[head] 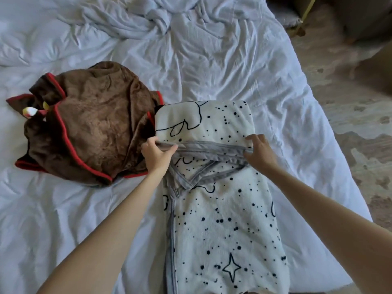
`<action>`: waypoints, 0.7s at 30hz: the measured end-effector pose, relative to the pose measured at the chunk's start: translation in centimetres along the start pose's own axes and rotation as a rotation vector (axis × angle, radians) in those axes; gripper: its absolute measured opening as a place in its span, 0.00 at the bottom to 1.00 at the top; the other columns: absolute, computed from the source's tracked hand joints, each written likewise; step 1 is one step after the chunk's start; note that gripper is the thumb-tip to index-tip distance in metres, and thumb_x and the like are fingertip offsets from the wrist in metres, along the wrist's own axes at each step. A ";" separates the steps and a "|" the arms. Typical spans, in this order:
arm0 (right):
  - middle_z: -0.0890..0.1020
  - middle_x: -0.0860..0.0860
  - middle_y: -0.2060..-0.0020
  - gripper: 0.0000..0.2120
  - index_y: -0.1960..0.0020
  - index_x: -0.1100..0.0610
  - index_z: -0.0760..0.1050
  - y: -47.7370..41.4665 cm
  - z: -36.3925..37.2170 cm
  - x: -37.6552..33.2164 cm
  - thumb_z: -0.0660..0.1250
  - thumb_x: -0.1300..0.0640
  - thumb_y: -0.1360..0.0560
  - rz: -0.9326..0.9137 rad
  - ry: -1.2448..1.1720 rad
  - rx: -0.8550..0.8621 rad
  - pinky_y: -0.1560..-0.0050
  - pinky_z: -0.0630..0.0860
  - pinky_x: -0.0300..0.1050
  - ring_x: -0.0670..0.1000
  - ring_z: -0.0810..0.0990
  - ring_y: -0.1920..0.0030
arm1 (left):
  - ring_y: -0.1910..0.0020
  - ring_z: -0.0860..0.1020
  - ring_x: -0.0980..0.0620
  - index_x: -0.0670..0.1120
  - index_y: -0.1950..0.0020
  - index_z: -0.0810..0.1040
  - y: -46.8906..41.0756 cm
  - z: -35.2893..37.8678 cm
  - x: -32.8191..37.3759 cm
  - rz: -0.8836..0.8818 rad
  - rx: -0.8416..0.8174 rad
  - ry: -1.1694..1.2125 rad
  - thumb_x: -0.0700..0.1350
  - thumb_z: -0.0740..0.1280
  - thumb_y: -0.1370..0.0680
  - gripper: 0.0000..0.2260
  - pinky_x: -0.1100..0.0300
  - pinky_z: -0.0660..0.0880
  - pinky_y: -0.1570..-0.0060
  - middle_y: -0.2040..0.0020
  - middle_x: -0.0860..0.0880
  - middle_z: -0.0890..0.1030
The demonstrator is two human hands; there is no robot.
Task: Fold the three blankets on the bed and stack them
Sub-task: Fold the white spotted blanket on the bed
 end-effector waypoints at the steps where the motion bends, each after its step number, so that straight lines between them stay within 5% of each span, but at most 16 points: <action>1: 0.66 0.56 0.33 0.27 0.31 0.55 0.66 -0.1 0.4 -0.4 0.70 0.59 0.28 -0.047 0.063 0.006 0.45 0.72 0.45 0.55 0.68 0.37 | 0.38 0.68 0.46 0.46 0.40 0.72 0.0 0.8 0.7 0.102 -0.044 -0.123 0.52 0.78 0.32 0.26 0.54 0.70 0.45 0.36 0.44 0.68; 5: 0.63 0.56 0.31 0.43 0.28 0.54 0.61 0.1 3.0 -2.1 0.78 0.46 0.37 -0.252 0.305 0.027 0.31 0.63 0.51 0.56 0.62 0.31 | 0.26 0.56 0.45 0.54 0.27 0.62 1.2 5.4 1.2 0.397 -0.330 -0.663 0.65 0.75 0.36 0.43 0.41 0.57 0.29 0.26 0.47 0.57; 7: 0.62 0.57 0.29 0.47 0.26 0.55 0.59 -0.2 4.1 -2.4 0.77 0.43 0.38 -0.291 0.427 0.049 0.27 0.59 0.55 0.57 0.59 0.28 | 0.26 0.59 0.45 0.51 0.26 0.60 1.5 6.4 0.9 0.496 -0.366 -0.869 0.66 0.74 0.35 0.44 0.40 0.49 0.27 0.28 0.46 0.60; 10: 0.65 0.58 0.31 0.44 0.29 0.58 0.62 -0.5 4.3 -3.6 0.73 0.37 0.36 -0.338 0.431 0.157 0.28 0.61 0.57 0.59 0.63 0.30 | 0.39 0.75 0.47 0.48 0.37 0.72 1.1 5.1 3.6 0.677 -0.147 -0.773 0.45 0.70 0.27 0.19 0.45 0.55 0.29 0.42 0.49 0.76; 12: 0.67 0.58 0.33 0.41 0.32 0.58 0.64 -0.4 4.2 -5.1 0.70 0.34 0.35 -0.365 0.320 0.208 0.29 0.63 0.56 0.59 0.66 0.32 | 0.47 0.78 0.47 0.46 0.44 0.76 0.8 4.3 5.7 0.717 -0.116 -0.634 0.40 0.67 0.26 0.11 0.49 0.63 0.36 0.48 0.50 0.80; 16: 0.66 0.56 0.32 0.42 0.31 0.57 0.63 -0.5 3.8 -9.4 0.70 0.34 0.35 -0.415 0.149 0.209 0.29 0.63 0.54 0.56 0.65 0.32 | 0.55 0.78 0.45 0.44 0.46 0.77 0.9 3.4 10.7 0.830 -0.183 -0.446 0.42 0.66 0.24 0.07 0.54 0.70 0.54 0.53 0.49 0.80; 21: 0.77 0.53 0.54 0.12 0.48 0.58 0.71 -2.0 -1.3 -12.3 0.67 0.57 0.29 -0.368 0.007 0.446 0.46 0.70 0.48 0.55 0.76 0.54 | 0.53 0.78 0.49 0.46 0.46 0.77 -0.2 0.5 15.7 0.894 -0.106 -0.392 0.46 0.66 0.23 0.08 0.58 0.69 0.60 0.50 0.50 0.79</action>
Point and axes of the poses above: each hand's wrist, its own y-axis away from the middle knuckle, its own z-axis out of the palm, x = y × z, the point moved 9 cm from there along -y, towards the middle knuckle
